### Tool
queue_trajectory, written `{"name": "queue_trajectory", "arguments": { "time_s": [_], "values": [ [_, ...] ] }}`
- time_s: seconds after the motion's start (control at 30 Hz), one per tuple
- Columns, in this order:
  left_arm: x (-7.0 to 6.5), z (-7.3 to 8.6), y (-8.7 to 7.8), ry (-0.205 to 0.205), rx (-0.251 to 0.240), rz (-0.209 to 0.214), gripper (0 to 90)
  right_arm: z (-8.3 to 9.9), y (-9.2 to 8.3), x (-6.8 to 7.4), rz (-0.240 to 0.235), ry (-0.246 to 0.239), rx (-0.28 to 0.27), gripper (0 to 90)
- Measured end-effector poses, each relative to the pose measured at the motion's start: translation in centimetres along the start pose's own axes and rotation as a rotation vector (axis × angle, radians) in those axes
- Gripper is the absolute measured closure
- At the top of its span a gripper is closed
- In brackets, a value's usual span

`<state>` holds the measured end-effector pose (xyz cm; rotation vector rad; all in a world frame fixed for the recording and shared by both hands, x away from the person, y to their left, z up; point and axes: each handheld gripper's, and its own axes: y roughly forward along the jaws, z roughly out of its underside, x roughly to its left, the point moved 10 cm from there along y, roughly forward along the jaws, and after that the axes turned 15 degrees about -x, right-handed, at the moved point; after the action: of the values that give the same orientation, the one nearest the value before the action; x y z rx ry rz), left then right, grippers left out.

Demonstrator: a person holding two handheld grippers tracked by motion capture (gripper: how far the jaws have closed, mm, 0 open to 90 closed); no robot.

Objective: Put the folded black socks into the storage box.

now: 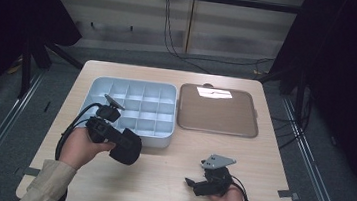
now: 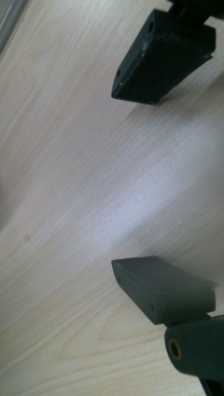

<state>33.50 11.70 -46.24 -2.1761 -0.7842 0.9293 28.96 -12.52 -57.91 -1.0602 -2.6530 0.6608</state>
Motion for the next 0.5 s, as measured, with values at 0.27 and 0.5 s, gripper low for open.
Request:
{"name": "queue_trajectory", "arguments": {
  "time_s": [0.27, 0.5],
  "values": [
    [0.2, -0.4, -0.7, -0.003, -0.002, -0.008, 69.5, 0.0, 0.0, 0.0, 0.002, 0.000, 0.000, 14.8],
    [0.6, -0.8, -1.4, 0.008, 0.005, -0.022, 69.5, 0.0, 0.0, 0.0, 0.008, 0.002, -0.001, 14.8]
  ]
}}
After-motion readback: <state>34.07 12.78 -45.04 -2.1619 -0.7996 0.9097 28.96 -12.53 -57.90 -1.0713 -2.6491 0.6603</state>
